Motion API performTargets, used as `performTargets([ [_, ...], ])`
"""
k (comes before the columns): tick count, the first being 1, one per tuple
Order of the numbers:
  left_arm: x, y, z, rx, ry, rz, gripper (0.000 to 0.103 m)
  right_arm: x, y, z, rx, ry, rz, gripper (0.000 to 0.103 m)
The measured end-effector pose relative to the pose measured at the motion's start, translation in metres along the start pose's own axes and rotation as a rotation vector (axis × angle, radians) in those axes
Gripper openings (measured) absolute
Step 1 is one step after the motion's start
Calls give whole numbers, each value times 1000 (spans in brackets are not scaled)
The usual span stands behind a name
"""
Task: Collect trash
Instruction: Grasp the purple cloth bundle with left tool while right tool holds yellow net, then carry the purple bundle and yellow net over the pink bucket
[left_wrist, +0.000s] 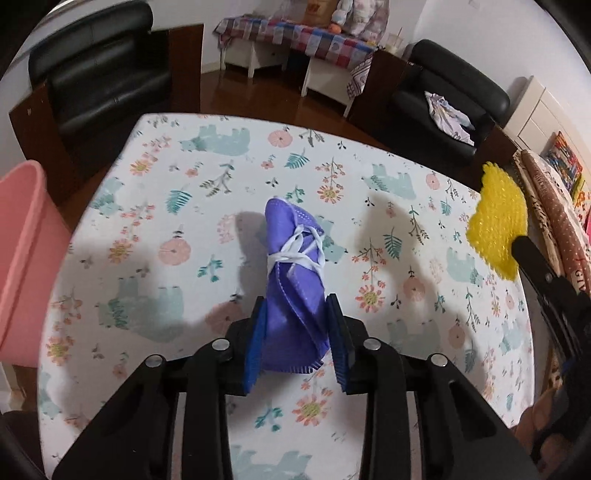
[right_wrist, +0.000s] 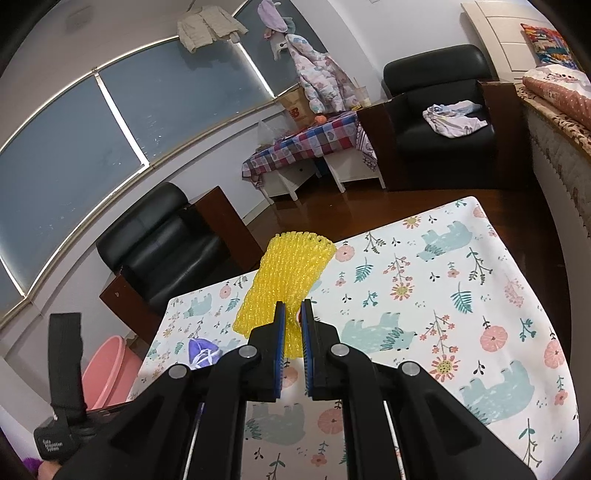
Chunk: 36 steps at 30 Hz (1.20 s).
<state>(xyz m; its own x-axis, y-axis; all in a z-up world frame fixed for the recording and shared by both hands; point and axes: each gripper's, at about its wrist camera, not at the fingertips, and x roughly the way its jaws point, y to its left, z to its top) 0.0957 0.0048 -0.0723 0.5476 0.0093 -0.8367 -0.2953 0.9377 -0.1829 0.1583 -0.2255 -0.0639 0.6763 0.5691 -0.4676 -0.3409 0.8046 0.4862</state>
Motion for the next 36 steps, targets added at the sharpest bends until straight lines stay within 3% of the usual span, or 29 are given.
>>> performTargets([
  [15,-76,29,-35,9,-219,125,32,2,13,-4,-64,20,88,8],
  [24,-99,49,-49,-12,-265,149,32,-4,44,-17,-193,8,181,8],
  [36,-122,75,-61,-78,-300,210,32,0,54,-22,-216,37,234,8],
])
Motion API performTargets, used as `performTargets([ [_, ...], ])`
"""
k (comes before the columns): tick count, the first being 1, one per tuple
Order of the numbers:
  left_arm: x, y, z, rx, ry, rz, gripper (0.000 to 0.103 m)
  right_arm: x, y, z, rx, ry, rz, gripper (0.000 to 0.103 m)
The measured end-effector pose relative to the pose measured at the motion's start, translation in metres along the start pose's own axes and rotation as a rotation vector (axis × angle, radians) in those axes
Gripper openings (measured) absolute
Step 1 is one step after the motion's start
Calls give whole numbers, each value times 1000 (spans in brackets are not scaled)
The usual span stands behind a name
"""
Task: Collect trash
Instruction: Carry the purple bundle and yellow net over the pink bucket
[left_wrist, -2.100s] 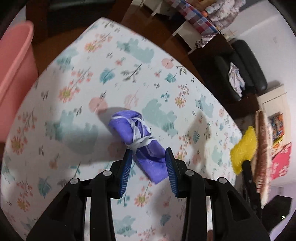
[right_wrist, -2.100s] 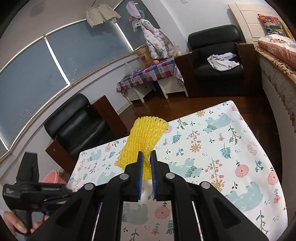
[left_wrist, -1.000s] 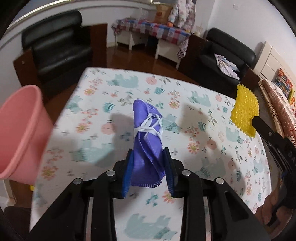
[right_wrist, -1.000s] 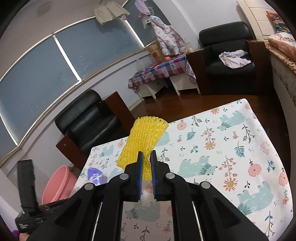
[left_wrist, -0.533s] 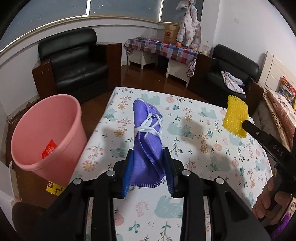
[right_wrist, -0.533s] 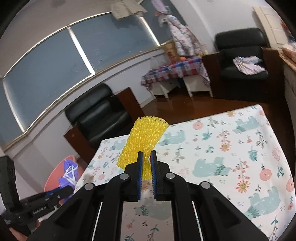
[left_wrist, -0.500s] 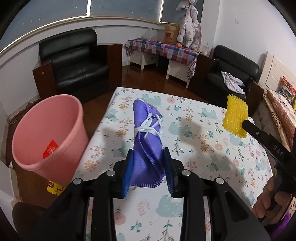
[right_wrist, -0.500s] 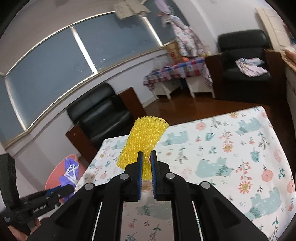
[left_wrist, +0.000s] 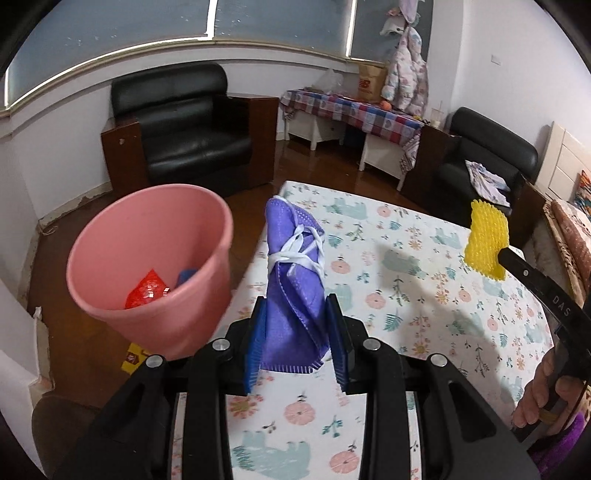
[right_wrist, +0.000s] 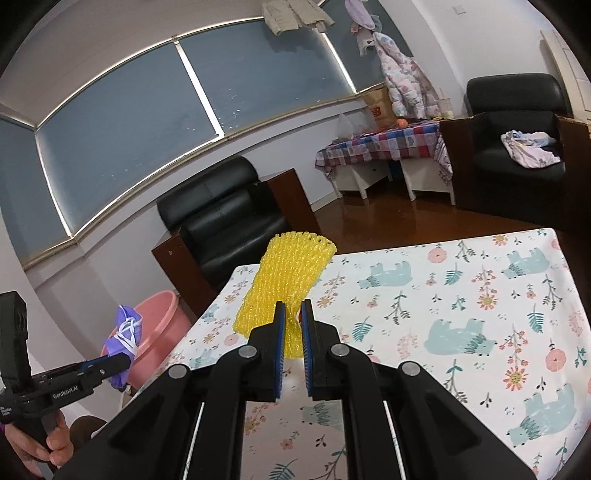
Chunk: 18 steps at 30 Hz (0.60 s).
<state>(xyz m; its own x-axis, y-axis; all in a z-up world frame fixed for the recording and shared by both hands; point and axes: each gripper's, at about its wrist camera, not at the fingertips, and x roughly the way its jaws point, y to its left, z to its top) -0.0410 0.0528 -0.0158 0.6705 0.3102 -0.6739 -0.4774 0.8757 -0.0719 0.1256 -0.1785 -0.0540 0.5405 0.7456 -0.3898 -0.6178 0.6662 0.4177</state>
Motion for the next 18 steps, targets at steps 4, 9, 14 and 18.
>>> performTargets([
  [4,-10,5,-2,2,-17,48,32,-5,7,0,-21,-15,26,8],
  [9,-16,8,-4,-1,-24,78,32,-14,7,0,-18,-51,27,8],
  [14,-17,13,-6,-16,-35,72,32,-16,8,-4,-23,-52,9,8],
  [18,-15,24,-7,-42,-43,58,32,-10,6,-4,-23,-34,-26,8],
])
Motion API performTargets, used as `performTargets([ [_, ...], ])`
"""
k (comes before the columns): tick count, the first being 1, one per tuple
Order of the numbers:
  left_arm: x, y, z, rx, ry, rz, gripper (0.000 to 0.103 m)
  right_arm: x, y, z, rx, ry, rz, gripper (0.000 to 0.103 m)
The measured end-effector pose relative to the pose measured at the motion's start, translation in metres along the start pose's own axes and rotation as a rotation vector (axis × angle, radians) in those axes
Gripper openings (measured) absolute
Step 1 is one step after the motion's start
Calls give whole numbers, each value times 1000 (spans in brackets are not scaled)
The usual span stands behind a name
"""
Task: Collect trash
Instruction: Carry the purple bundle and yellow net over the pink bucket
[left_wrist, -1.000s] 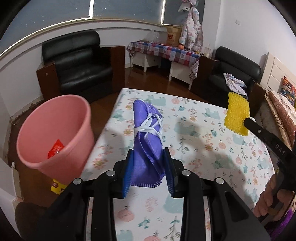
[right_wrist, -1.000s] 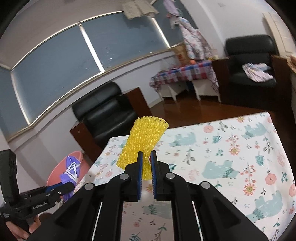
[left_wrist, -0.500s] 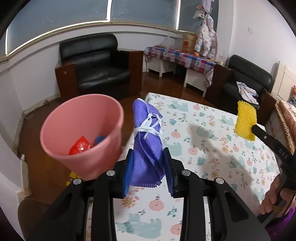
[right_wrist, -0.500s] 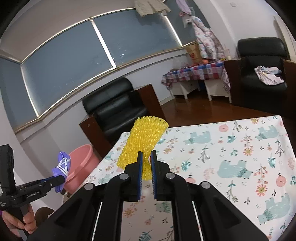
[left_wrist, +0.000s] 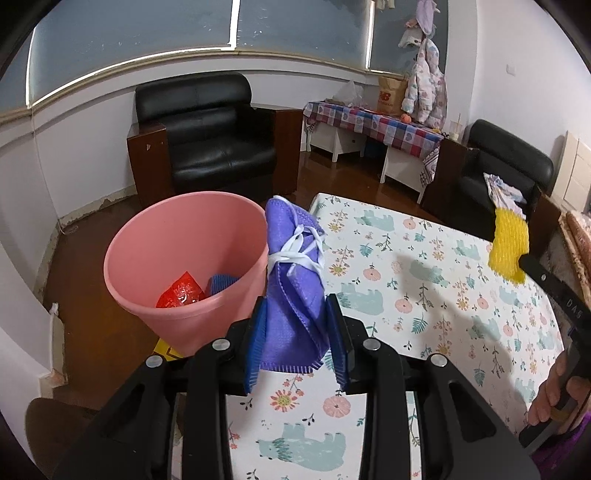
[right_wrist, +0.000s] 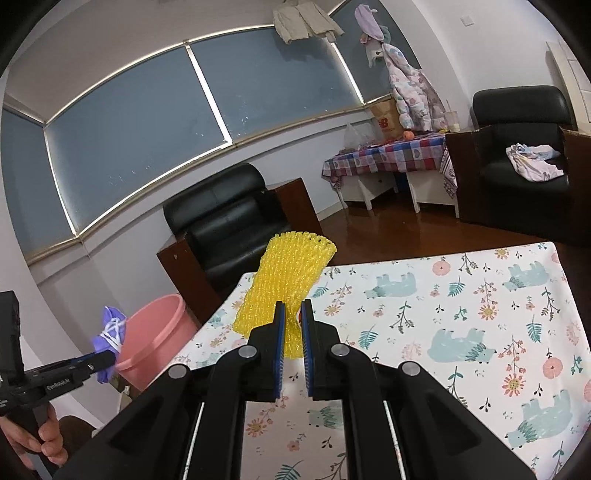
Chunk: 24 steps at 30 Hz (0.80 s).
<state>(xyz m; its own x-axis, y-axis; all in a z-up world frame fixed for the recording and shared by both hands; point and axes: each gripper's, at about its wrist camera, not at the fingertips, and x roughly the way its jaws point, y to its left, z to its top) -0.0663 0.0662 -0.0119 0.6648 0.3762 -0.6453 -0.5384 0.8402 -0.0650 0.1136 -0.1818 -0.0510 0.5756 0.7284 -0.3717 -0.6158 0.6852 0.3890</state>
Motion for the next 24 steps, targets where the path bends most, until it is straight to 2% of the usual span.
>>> performTargets([
  [5,-3,15,3,-45,-16,-43,32,1,18,4,-11,32,-15,8],
  [16,-21,60,9,-157,-72,-139,32,-1,138,1,-127,47,34,8],
  [24,-24,85,14,-178,-111,-166,32,17,201,-9,-207,83,7,8],
])
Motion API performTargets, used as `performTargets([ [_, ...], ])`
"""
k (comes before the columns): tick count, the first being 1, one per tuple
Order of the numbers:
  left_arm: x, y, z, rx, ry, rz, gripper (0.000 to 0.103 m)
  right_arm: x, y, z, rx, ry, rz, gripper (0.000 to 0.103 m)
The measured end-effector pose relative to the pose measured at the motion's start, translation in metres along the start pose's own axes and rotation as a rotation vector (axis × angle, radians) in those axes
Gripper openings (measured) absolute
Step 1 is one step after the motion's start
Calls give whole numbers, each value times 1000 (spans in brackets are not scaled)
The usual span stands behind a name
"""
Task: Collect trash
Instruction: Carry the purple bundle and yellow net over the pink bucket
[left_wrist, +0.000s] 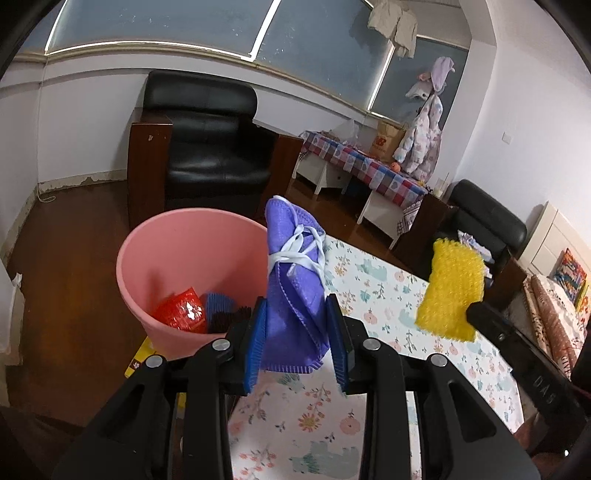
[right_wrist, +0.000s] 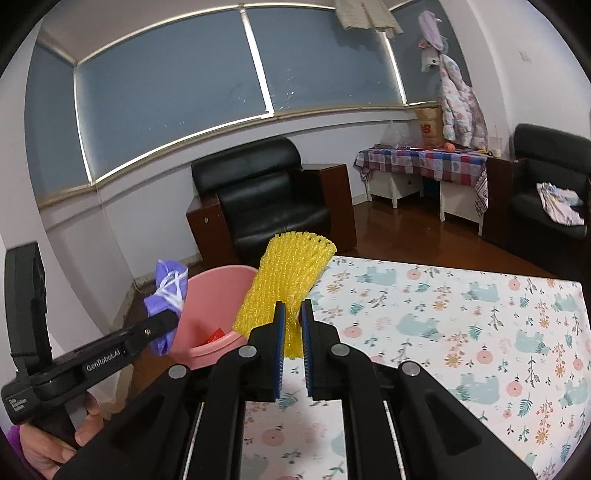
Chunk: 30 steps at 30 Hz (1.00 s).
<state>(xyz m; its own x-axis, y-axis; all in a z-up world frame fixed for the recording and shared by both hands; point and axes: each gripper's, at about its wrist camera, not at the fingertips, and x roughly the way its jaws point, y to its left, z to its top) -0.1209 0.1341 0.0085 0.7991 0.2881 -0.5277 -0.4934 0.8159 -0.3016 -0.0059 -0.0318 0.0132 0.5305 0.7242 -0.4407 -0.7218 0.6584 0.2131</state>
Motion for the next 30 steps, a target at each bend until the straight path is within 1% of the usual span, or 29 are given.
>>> performTargets([
  [6,2,19,12,7,-40,2,32,27,35,8,-39,25,-22,8],
  [9,6,32,21,0,-63,16,32,46,54,11,-71,45,-28,8],
  [15,25,60,43,-28,-75,46,32,82,90,24,-128,72,-40,8],
  [18,38,71,53,-15,-66,77,32,98,105,33,-159,73,-44,8],
  [19,41,74,55,-12,-63,80,32,100,102,36,-168,74,-43,8],
  [24,56,91,54,-19,-29,70,32,123,118,41,-206,101,-49,8],
  [30,70,99,49,-11,11,45,32,146,128,37,-211,131,-78,8],
])
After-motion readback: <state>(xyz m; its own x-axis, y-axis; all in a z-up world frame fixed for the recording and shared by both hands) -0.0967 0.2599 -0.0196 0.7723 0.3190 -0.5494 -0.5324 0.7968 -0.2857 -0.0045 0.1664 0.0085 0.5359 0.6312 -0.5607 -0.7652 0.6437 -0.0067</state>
